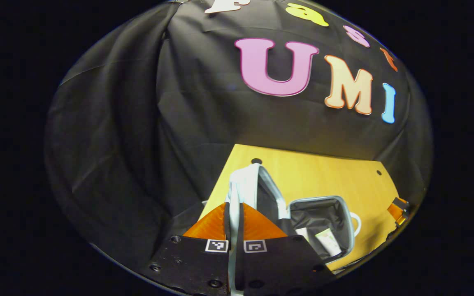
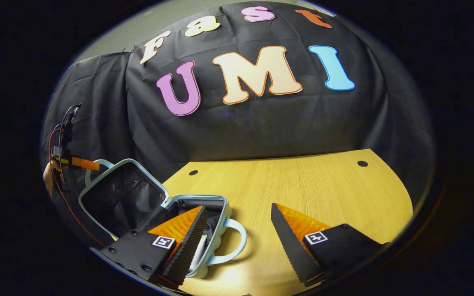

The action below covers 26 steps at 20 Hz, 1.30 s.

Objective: First open the suitcase, pack the skin care products into it, and then close the suitcase.

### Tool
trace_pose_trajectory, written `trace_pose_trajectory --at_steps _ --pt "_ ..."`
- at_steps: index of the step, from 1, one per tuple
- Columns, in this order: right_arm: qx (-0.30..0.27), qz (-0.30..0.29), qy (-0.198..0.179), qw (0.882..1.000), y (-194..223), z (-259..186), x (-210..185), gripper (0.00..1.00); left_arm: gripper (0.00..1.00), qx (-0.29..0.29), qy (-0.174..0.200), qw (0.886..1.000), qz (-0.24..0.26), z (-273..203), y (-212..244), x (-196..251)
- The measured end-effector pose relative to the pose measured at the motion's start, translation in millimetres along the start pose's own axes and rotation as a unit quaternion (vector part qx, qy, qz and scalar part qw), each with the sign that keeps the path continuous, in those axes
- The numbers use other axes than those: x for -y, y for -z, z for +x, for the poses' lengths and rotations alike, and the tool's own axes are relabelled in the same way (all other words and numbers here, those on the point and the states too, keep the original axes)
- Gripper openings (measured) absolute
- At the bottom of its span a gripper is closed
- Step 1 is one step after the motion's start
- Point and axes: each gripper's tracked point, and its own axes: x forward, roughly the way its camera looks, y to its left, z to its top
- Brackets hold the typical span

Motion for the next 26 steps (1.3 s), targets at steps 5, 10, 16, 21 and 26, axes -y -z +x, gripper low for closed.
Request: trace_pose_trajectory --at_steps 5,10,16,21,26 --pt "0.003 -0.002 0.001 1.000 -3.8 -9.3 20.8 0.98 0.00 0.015 0.042 0.999 0.020 -10.2 -15.3 63.2" --pt "0.009 0.000 0.009 1.000 -8.8 -20.6 42.1 0.98 0.00 0.031 0.117 0.993 0.003 -16.2 -23.6 138.5" --pt "0.008 0.001 0.024 1.000 -10.6 -33.7 68.4 0.98 0.00 0.026 0.198 0.980 -0.022 -8.1 -13.1 227.3" --pt "0.012 0.006 0.042 0.999 -13.8 -45.7 95.3 0.98 0.00 0.016 0.231 0.973 -0.025 6.3 6.2 287.5" --pt "0.011 0.011 0.067 0.998 -13.9 -63.4 127.5 0.98 0.00 -0.021 0.240 0.971 0.005 24.8 60.3 340.6"
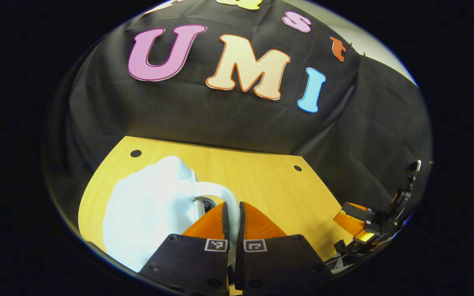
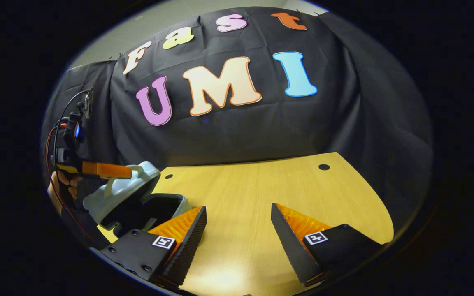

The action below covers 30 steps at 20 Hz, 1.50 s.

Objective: First open the suitcase, pack the skin care products into it, and then close the suitcase.

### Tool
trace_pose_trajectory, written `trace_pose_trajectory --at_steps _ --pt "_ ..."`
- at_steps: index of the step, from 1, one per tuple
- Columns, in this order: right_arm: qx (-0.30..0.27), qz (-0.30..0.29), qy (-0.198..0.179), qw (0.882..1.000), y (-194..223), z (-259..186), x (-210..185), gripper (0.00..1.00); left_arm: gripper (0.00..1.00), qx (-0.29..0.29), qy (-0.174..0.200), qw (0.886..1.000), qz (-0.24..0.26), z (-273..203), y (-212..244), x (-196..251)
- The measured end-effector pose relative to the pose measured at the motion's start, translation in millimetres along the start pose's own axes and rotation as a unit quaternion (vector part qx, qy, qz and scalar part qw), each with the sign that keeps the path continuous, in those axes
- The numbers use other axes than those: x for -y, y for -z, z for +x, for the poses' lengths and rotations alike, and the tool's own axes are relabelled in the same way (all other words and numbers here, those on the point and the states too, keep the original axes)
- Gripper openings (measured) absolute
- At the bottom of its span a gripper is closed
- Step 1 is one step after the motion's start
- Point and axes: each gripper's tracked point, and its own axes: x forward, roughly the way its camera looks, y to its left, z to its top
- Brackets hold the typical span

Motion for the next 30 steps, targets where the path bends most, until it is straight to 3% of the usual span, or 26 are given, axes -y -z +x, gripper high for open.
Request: trace_pose_trajectory --at_steps 9,11,15,17,21,25,27,30 --pt "0.003 -0.015 0.007 1.000 -6.1 -22.8 34.8 0.98 0.01 -0.036 -0.057 0.997 0.037 49.0 66.7 20.6" --pt "0.014 -0.020 -0.002 1.000 -14.1 -28.0 37.7 0.98 0.15 -0.018 -0.076 0.996 0.052 52.3 69.2 29.6" --pt "0.052 -0.049 -0.025 0.997 -39.5 -36.9 37.1 0.98 0.99 0.078 -0.115 0.985 0.104 31.0 32.1 64.3" --pt "0.079 -0.052 -0.029 0.995 -59.7 -41.0 33.0 0.98 0.95 0.128 -0.131 0.975 0.122 9.0 7.4 80.5" --pt "0.147 -0.034 -0.022 0.988 -115.3 -52.1 17.0 0.98 0.96 0.205 -0.141 0.959 0.136 -38.3 -38.4 109.9" --pt "0.192 -0.031 -0.019 0.981 -155.7 -74.2 -1.3 0.98 0.96 0.288 -0.103 0.943 0.135 -78.0 -95.1 136.5" --pt "0.220 -0.035 -0.008 0.975 -172.6 -88.5 -3.5 0.94 0.95 0.297 -0.087 0.941 0.138 -92.1 -105.2 143.2" --pt "0.230 -0.035 -0.001 0.973 -173.7 -104.2 -12.6 0.98 0.95 0.318 -0.081 0.933 0.145 -103.8 -118.7 141.1"
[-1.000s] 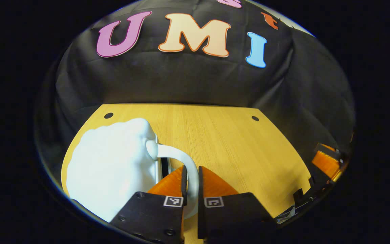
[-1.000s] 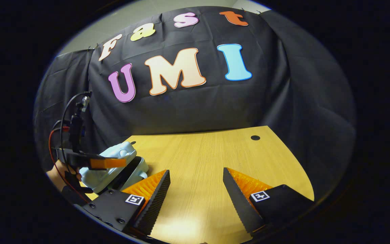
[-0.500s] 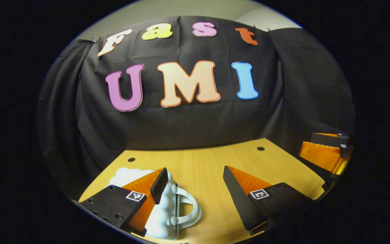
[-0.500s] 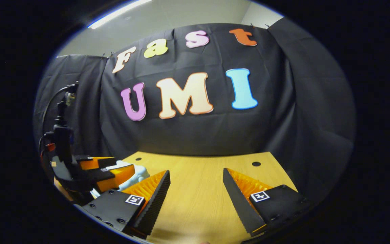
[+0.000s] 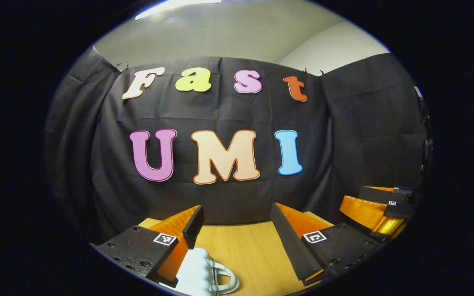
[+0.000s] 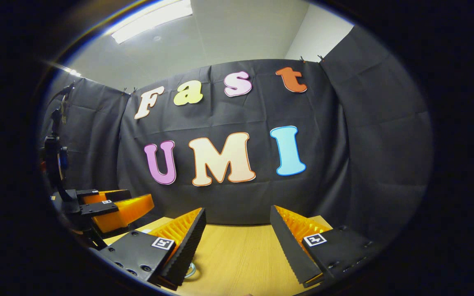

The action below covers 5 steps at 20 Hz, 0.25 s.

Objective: First open the suitcase, pack the skin care products into it, and then close the suitcase.

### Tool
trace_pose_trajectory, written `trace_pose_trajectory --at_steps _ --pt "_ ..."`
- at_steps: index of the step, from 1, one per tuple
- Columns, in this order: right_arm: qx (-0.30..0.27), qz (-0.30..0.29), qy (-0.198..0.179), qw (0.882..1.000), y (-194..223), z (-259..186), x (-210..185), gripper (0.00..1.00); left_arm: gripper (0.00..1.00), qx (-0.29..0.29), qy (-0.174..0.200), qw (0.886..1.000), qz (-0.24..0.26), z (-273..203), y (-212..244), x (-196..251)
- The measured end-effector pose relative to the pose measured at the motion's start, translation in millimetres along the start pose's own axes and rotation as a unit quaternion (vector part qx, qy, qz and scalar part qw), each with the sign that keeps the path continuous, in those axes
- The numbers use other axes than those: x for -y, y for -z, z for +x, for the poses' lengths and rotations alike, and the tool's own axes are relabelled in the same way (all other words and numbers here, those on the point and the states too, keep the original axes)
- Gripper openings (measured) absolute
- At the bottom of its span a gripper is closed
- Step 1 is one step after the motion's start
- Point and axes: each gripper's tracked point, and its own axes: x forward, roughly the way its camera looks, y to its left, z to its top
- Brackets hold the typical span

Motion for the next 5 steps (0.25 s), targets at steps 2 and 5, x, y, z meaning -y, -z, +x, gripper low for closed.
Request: trace_pose_trajectory --at_steps 2,5 --pt "0.017 -0.012 0.008 1.000 -13.1 -3.6 -1.5 0.98 0.95 0.005 0.009 1.000 0.001 -4.2 0.1 1.4" --pt "0.039 -0.023 0.013 0.999 -28.9 -10.9 -12.1 0.98 0.95 -0.007 0.017 1.000 0.002 -4.9 10.3 -1.1"
